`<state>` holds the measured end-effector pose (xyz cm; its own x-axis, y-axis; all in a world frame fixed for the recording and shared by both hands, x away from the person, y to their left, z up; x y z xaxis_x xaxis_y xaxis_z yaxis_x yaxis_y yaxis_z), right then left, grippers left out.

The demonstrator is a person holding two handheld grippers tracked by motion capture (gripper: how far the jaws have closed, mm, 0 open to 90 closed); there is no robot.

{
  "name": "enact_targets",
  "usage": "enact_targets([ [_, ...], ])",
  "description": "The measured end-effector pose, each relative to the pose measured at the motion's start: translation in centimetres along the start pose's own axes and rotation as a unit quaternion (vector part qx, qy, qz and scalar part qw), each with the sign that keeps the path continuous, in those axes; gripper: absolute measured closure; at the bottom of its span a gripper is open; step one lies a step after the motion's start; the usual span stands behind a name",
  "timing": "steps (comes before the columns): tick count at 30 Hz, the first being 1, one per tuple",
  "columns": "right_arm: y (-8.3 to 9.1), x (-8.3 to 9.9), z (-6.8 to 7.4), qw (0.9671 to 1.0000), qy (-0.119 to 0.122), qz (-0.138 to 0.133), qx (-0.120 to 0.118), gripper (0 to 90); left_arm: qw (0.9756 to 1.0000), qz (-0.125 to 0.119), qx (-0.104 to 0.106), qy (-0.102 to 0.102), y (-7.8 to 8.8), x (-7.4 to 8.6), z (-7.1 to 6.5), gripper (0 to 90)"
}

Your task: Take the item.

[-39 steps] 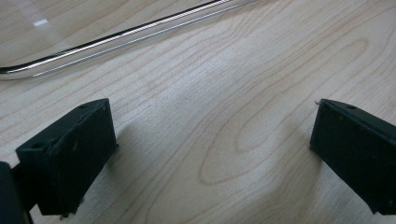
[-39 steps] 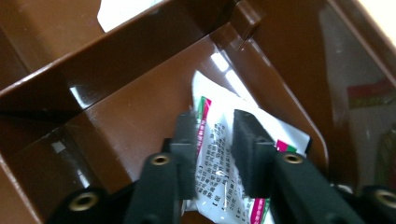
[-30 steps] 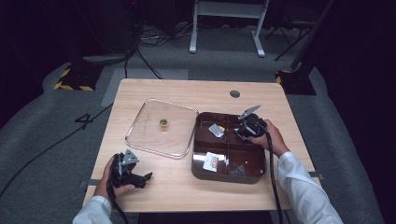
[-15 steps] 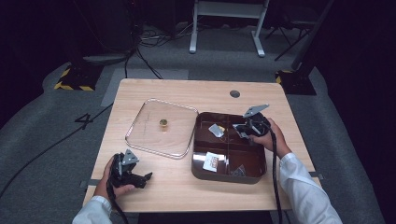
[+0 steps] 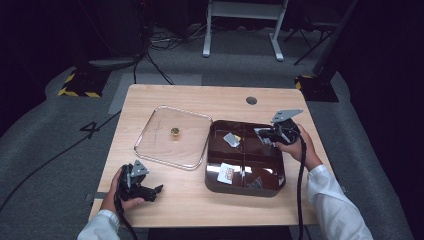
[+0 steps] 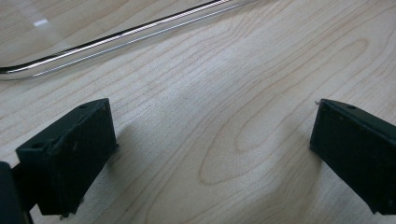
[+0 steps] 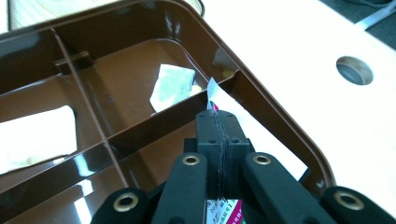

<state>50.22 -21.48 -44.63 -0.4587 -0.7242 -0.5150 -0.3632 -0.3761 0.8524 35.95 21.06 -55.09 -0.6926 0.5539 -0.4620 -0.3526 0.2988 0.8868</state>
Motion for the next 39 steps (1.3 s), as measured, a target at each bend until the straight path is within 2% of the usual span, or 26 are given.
enact_targets([
  [8,2.0,0.5,0.4,0.9999,0.013,-0.008,0.005,89.5,1.0000,0.000,0.000,0.000,0.0,0.0,0.0,0.4],
  [19,3.8,2.0,0.3,0.9998,0.010,-0.016,0.005,89.4,1.0000,0.001,-0.004,-0.002,0.0,0.0,0.1,0.5],
  [30,5.6,5.4,-0.3,0.9998,-0.008,-0.018,0.006,89.4,1.0000,0.001,-0.004,-0.001,0.0,0.0,0.1,0.5],
  [39,6.0,7.9,-0.8,0.9996,-0.023,-0.016,0.006,89.4,1.0000,0.001,-0.004,-0.002,0.0,0.0,0.1,0.4],
])
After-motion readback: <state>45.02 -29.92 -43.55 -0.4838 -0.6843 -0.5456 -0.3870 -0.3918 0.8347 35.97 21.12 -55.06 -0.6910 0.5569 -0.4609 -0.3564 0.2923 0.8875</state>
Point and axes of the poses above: each handheld gripper's, and its own axes: y roughly backward along the jaws, x roughly out of its underside, z roughly to its left, the point moved 6 cm from there along -y, roughly forward along the jaws, and after that the axes turned 14 degrees about z, right-handed, at the moved point
